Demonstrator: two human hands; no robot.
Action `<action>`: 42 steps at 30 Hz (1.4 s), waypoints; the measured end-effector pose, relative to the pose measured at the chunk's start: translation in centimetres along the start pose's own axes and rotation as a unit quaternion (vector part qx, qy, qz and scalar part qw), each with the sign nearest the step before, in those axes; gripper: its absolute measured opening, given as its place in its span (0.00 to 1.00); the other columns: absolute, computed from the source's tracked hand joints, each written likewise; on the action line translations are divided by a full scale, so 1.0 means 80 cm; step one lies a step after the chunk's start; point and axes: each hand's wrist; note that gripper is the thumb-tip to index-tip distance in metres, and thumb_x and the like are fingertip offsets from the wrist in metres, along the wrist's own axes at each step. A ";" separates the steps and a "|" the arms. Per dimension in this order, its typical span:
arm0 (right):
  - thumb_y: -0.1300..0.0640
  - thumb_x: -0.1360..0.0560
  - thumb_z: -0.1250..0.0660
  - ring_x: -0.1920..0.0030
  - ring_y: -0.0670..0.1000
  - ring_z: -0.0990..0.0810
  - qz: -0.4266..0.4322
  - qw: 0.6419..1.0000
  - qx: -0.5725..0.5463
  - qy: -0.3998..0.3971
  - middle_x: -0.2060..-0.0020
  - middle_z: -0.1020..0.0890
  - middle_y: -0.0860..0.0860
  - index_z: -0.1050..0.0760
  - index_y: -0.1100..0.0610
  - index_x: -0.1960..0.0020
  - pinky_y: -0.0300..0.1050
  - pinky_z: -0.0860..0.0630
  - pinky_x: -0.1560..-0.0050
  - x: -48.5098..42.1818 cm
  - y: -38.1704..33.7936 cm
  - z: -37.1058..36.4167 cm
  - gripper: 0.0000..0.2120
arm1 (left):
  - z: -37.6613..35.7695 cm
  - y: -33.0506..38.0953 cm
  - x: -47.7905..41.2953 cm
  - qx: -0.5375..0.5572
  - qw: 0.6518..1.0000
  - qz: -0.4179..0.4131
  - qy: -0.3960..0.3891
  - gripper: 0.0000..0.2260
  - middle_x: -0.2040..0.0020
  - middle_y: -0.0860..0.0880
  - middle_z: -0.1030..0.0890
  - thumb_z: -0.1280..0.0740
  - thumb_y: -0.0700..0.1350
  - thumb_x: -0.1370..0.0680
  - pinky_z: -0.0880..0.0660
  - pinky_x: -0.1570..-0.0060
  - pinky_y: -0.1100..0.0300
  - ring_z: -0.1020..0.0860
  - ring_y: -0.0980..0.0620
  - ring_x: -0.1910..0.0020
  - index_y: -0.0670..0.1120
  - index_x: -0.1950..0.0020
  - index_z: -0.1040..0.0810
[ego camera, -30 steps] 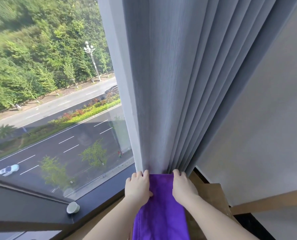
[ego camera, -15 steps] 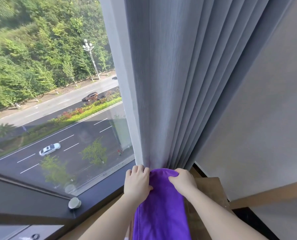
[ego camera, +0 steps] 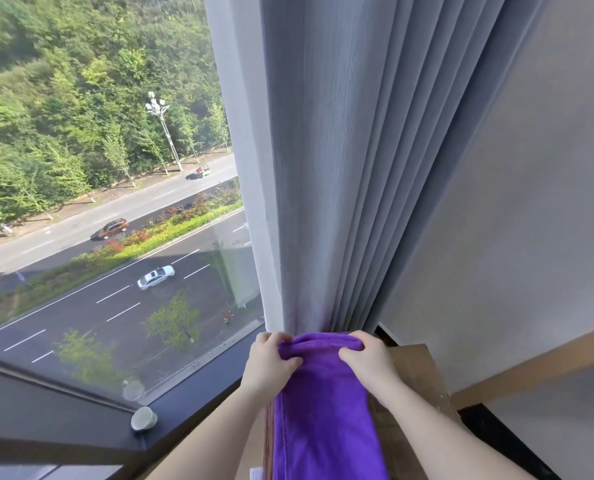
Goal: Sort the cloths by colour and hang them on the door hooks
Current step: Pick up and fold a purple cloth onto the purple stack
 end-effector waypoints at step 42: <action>0.49 0.24 0.28 0.60 0.54 0.19 0.150 0.908 -0.326 0.219 0.61 0.17 0.55 0.19 0.63 0.50 0.49 0.26 0.60 0.308 -0.027 0.206 0.15 | 0.060 0.254 0.282 0.374 0.909 -0.151 -0.101 0.06 0.49 0.45 0.13 0.29 0.50 0.20 0.21 0.39 0.41 0.16 0.47 0.51 0.50 0.50 0.13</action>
Point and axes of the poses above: each hand's wrist, its own x-axis away from the middle knuckle, its own z-axis out of the back of the hand, y = z × x
